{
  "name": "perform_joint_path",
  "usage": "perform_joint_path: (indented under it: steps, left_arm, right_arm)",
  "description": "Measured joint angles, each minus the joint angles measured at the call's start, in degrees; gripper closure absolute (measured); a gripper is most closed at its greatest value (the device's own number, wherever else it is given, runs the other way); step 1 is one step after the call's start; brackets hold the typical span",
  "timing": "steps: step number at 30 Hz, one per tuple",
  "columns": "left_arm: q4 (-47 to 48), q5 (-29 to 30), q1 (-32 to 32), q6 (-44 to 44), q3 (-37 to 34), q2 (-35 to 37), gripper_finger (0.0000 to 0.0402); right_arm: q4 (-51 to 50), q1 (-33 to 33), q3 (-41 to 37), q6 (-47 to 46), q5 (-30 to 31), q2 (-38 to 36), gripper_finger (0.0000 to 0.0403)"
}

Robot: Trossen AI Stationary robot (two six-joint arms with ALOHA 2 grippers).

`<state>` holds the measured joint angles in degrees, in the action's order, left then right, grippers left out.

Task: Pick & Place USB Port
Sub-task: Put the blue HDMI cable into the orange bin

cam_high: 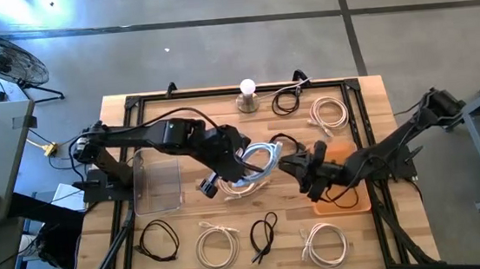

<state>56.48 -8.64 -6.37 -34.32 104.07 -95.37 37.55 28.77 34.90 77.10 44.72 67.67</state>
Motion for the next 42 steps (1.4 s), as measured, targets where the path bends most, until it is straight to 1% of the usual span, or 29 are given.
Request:
perform_joint_path:
  steps: [4, 11, 16, 19, 22, 25, 28, 31, 33, 35, 37, 39, 42]
  left_arm:
    - [0.0, 0.0, 0.0, 0.0, 0.0, 0.0, 0.0399]
    - [-0.6, 0.1, 0.0, 0.1, 0.0, 0.0, 0.0399]
    - [-0.7, 0.2, 0.0, 0.1, 0.0, 0.0, 0.0399]
    - [-0.8, 0.4, 0.0, 0.1, 0.0, 0.0, 0.0399]
    - [-0.5, 1.0, 0.0, 0.1, 0.0, 0.0, 0.04]
    - [0.0, 2.9, 0.0, 0.1, 0.0, 0.0, 0.04]
    - [0.0, 4.5, 0.0, 0.1, 0.0, 0.0, 0.04]
    - [0.1, 7.0, 0.0, 0.2, 0.0, 0.0, 0.0394]
    - [0.3, 10.5, 0.0, 1.7, 0.0, 0.0, 0.038]
    - [0.5, 15.5, -0.1, 5.3, 0.1, 0.0, 0.0361]
    - [2.2, 19.0, 0.0, 6.6, 0.0, 0.0, 0.0344]
    - [2.6, 20.2, 0.1, 6.6, 0.3, 0.0, 0.033]
    - [6.6, 21.2, 0.0, 8.0, 1.2, 0.0, 0.0319]
  right_arm:
    - [-0.1, -0.4, 2.7, 0.6, 1.2, 3.4, 0.022]
    - [0.0, -0.7, 7.9, 5.3, 4.2, 9.9, 0.022]
    - [0.0, -0.7, 10.7, 6.9, 8.5, 13.2, 0.0225]
    - [-0.1, -0.7, 11.8, 7.0, 10.9, 14.0, 0.025]
    - [-0.1, -0.7, 12.4, 7.0, 12.8, 14.0, 0.0298]
    - [0.1, -0.3, 12.5, 7.0, 15.0, 14.0, 0.035]
    - [0.3, -0.2, 12.5, 6.9, 17.3, 14.1, 0.0351]
    - [0.3, -0.3, 12.5, 6.1, 18.4, 14.1, 0.0351]
    - [0.3, -0.3, 12.5, 6.1, 19.5, 14.1, 0.0351]
    - [0.3, -0.3, 12.5, 6.1, 20.9, 14.1, 0.0351]
    - [0.4, -0.2, 12.4, 6.0, 22.1, 14.1, 0.0351]
    - [0.5, -0.3, 12.4, 6.1, 23.2, 14.1, 0.0351]
    - [0.4, -0.5, 13.0, 5.4, 23.8, 13.7, 0.0351]
